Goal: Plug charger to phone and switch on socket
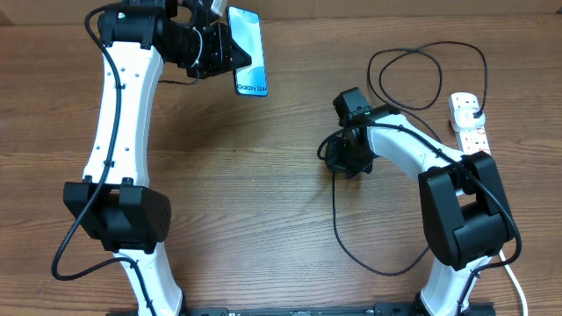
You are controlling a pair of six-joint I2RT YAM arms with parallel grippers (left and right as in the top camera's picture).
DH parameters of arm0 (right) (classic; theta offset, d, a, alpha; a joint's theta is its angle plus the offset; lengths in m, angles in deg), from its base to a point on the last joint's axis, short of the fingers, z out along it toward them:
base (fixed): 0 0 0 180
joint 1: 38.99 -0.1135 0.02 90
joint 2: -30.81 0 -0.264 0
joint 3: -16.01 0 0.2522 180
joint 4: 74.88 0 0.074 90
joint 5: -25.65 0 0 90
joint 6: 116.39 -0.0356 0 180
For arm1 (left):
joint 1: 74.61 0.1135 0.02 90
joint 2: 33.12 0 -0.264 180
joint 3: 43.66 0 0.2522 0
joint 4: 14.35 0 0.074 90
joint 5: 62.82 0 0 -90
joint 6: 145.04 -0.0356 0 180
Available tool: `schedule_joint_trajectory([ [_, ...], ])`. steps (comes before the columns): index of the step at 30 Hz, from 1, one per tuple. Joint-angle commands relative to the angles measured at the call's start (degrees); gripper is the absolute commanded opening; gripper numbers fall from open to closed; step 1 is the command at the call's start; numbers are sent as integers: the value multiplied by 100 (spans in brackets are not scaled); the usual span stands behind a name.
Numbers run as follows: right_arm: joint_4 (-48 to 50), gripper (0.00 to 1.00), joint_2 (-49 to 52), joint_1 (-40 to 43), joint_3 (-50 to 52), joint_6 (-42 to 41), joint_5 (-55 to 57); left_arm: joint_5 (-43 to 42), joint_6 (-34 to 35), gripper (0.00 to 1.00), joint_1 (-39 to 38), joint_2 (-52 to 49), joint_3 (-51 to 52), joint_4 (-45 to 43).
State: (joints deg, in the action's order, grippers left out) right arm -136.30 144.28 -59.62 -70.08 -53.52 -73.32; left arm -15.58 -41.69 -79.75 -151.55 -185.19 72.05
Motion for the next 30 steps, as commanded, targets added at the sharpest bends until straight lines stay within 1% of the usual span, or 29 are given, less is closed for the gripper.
schedule_joint_trajectory([
  [1,-151,15,570,-107,372,20,35,-118,-155,4,-28,48,-52,-22],
  [4,-199,17,570,-129,372,63,35,-118,-155,4,-28,48,-52,-20],
  [6,-243,23,570,-151,372,63,37,-118,-155,4,-28,48,-52,-22],
  [8,-236,23,570,-177,372,59,35,-118,-153,4,-28,48,-52,-20],
  [9,-221,21,570,-184,372,59,35,-120,-155,4,-28,46,-52,-20],
  [10,-225,16,570,-184,372,59,35,-120,-153,4,-28,48,-52,-20],
  [11,-236,14,570,-184,372,59,35,-120,-155,4,-28,48,-52,-20],
  [12,-243,13,570,-184,372,59,37,-120,-155,4,-28,48,-52,-20],
  [18,-280,13,570,-184,372,59,37,-127,-153,4,-28,48,-52,-17],
  [19,-299,16,570,-184,372,61,37,-146,-155,4,-28,48,-52,-20],
  [20,-315,21,570,-184,372,61,37,-177,-155,4,-28,46,-52,-20],
  [24,-345,21,570,-184,372,59,35,-181,-155,4,-28,46,-52,-20],
  [28,-393,15,570,-184,376,59,35,-181,-155,4,-28,48,-52,-20],
  [30,-391,8,570,-184,376,59,35,-181,-155,4,-28,46,-52,-20],
])
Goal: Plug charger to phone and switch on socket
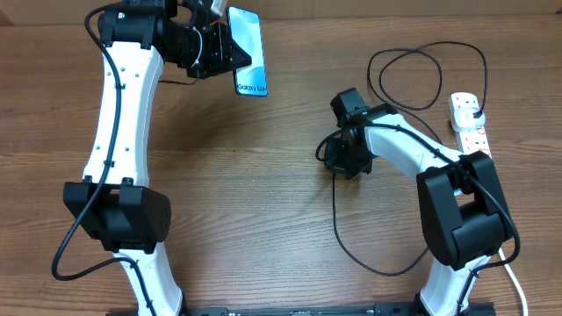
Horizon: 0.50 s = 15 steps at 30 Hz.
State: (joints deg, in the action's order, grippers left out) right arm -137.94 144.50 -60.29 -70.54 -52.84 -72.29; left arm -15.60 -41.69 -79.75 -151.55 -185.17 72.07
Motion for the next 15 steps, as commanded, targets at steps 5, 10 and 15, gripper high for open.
schedule_joint_trajectory([
  [5,-203,4,546,-114,411,-9,-74,-179,-155,4,-28,48,-55,-24],
  [10,-201,4,439,-28,192,376,-876,-382,-160,4,-28,46,-55,-140],
  [15,-273,4,-142,310,-271,1631,-2992,-1615,-282,4,-22,48,-55,-782],
])
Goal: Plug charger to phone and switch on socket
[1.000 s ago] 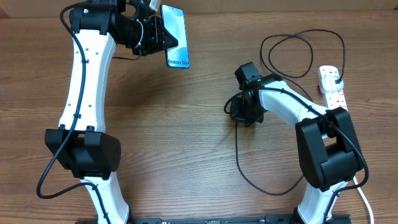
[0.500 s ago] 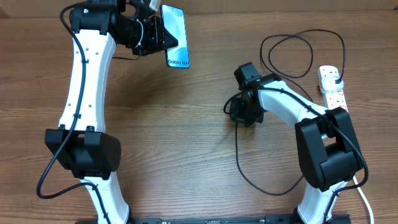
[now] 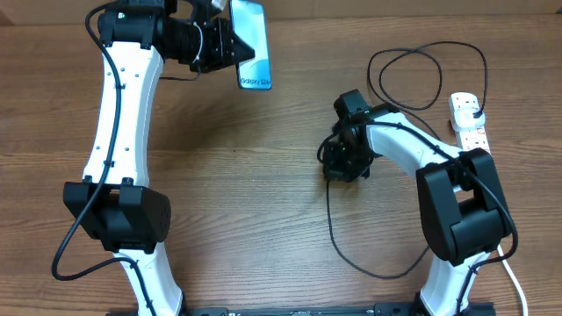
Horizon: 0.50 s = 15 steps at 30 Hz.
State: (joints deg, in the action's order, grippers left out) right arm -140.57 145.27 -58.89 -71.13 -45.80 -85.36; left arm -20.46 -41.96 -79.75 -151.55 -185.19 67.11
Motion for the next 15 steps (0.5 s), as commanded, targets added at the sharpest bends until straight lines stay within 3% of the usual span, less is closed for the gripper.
schedule_joint_trajectory([
  [1,-37,4,-396,254,-284,1384,-2452,-1547,-282,4,-17,48,-52,-511],
  [5,-341,4,-1182,496,-363,3128,-4878,-2787,-280,4,-13,48,-52,-1224],
  [7,-509,4,-1530,525,-363,3591,-5219,-3049,-280,4,-13,48,-52,-1307],
  [15,44,4,-2758,514,-363,3237,-5169,-3891,-280,4,-144,48,-52,-1294],
])
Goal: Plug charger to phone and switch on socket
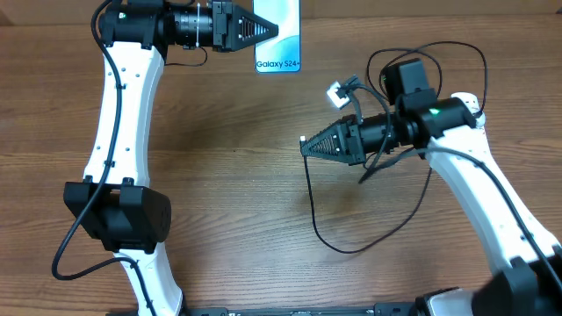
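The phone (pixel 277 39), its blue screen showing "Galaxy S24+", is held off the table at the top centre, with my left gripper (pixel 260 32) shut on its left edge. My right gripper (pixel 307 143) points left in mid-table and is shut on the end of the black charger cable (pixel 313 197). The cable hangs from the fingertips and loops across the table. The plug tip sits below and right of the phone, well apart from it. The white socket strip (pixel 468 99) lies at the right edge, mostly hidden under my right arm.
A loop of the black cable (pixel 430 54) lies at the back right near the strip. The wooden table (pixel 219 202) spreads under both arms. The left arm's base stands at the front left.
My right gripper was pointing down at the table on the cable; now it is raised, turned to point left, with the cable end in it. The left gripper and phone have shifted right.
At first my left gripper held the phone up at the back left while my right gripper was low on the cable in mid-table. That held for the following moments with slight shifts. Now the cable end is lifted and the phone is nearer the centre.
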You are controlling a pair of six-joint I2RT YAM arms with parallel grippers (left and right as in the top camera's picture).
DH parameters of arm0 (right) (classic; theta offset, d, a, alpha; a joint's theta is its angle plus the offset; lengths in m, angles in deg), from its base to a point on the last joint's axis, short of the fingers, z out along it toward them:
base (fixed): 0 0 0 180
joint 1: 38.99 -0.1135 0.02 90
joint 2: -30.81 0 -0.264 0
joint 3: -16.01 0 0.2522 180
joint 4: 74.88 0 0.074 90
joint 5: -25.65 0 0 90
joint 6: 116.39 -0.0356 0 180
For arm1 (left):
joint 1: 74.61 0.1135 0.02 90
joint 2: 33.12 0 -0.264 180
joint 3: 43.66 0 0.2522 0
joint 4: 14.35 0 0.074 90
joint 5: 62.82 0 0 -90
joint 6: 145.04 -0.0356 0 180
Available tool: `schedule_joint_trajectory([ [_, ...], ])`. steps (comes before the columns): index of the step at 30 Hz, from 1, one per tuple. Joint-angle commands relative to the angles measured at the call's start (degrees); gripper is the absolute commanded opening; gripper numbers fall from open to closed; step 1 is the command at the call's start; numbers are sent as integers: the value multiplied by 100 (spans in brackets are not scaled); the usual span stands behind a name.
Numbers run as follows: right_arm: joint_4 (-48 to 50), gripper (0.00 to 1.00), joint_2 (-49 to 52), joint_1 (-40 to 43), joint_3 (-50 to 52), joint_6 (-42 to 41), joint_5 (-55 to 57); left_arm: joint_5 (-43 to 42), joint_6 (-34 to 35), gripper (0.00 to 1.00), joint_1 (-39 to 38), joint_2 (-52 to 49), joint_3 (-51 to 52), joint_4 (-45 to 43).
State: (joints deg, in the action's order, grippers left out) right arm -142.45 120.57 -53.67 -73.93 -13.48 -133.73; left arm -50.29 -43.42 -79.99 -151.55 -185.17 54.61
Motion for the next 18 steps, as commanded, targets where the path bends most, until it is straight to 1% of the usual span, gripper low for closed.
schedule_joint_trajectory([
  [1,514,4,-431,-9,-83,-354,-181,-1108,-133,4,-168,46,-55,-48],
  [3,750,4,-505,-22,-83,-940,374,-1314,-109,4,-223,48,-55,-81],
  [4,774,4,-509,-37,-83,-1023,487,-1314,-90,4,-234,48,-55,-76],
  [7,863,4,-509,-94,-83,-1043,459,-1314,-96,4,-326,48,-55,-83],
  [11,1508,4,-511,-105,-83,-1764,417,-1314,-136,4,-382,48,-55,-83],
  [15,2149,4,-511,-105,-83,-2319,411,-1228,-136,4,-404,48,-55,-79],
  [18,2306,4,-511,-107,-83,-2363,376,-1191,-133,4,-404,48,-55,-79],
])
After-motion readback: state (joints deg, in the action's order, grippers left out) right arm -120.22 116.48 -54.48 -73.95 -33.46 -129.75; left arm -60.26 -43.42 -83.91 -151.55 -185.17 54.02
